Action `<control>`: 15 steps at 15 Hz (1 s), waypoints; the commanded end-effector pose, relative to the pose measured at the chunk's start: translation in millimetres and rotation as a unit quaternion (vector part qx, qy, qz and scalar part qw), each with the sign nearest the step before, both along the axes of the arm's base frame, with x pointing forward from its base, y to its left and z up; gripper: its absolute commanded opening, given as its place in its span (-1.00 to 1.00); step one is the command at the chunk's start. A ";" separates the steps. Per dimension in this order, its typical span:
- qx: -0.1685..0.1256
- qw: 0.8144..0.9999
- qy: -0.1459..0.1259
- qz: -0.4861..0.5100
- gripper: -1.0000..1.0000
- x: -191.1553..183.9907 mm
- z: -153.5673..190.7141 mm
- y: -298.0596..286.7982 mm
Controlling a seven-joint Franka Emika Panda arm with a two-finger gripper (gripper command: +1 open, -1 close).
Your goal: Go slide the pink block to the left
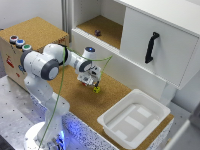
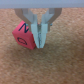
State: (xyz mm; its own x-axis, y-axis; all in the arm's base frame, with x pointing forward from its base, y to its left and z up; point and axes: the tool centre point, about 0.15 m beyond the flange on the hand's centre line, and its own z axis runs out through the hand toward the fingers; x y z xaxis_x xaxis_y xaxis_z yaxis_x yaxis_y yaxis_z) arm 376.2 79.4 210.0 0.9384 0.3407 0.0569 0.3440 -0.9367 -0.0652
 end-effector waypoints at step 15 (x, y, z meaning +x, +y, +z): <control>0.019 0.999 0.025 0.036 1.00 -18.7 44.9 54.4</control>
State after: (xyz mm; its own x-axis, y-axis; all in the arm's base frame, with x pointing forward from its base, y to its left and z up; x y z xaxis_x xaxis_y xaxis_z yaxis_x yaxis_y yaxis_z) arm 372.3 140.0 218.5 0.9190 0.3860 0.0799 0.3923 -0.9153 -0.0913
